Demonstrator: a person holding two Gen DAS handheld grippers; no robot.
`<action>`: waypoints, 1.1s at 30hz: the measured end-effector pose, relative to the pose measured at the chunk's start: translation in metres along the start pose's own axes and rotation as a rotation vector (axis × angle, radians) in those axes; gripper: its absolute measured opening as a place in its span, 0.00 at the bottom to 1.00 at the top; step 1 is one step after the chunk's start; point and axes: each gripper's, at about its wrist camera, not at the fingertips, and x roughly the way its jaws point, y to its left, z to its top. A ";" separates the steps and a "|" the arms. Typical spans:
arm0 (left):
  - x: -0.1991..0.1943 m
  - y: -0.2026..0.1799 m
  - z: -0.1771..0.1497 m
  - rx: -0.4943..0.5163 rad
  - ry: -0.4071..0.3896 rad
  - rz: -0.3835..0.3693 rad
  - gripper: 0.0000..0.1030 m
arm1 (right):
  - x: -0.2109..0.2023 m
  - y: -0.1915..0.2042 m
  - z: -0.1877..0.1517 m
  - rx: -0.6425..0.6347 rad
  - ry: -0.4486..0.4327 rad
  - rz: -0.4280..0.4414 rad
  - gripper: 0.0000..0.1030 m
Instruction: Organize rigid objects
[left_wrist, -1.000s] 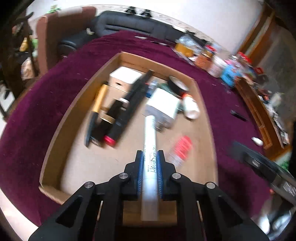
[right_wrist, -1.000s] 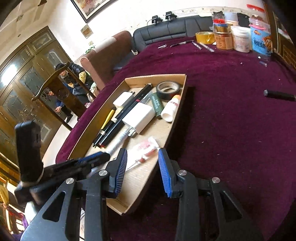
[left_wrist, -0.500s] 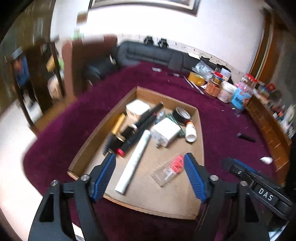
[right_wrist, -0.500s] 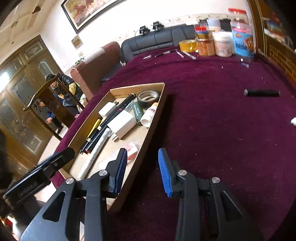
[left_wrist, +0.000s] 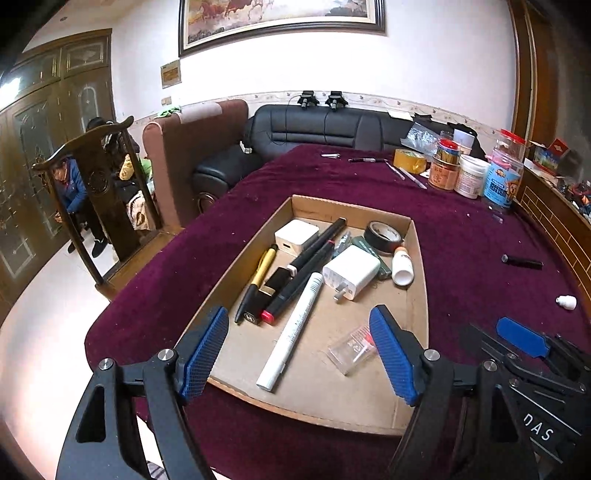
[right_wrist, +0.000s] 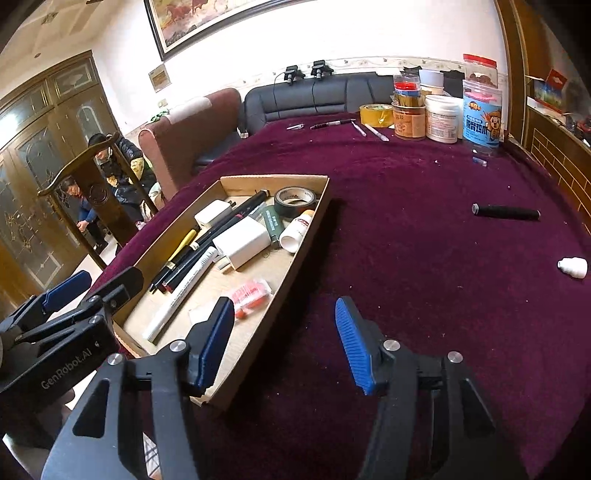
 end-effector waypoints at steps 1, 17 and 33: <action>0.000 -0.001 0.000 0.002 0.003 -0.003 0.72 | 0.000 -0.001 0.000 0.002 0.001 0.000 0.55; 0.006 -0.005 -0.001 0.019 0.039 -0.027 0.72 | 0.006 -0.006 -0.004 0.017 0.036 0.002 0.55; 0.003 -0.053 -0.007 0.107 0.067 -0.137 0.72 | -0.004 -0.115 0.013 0.213 0.035 -0.079 0.54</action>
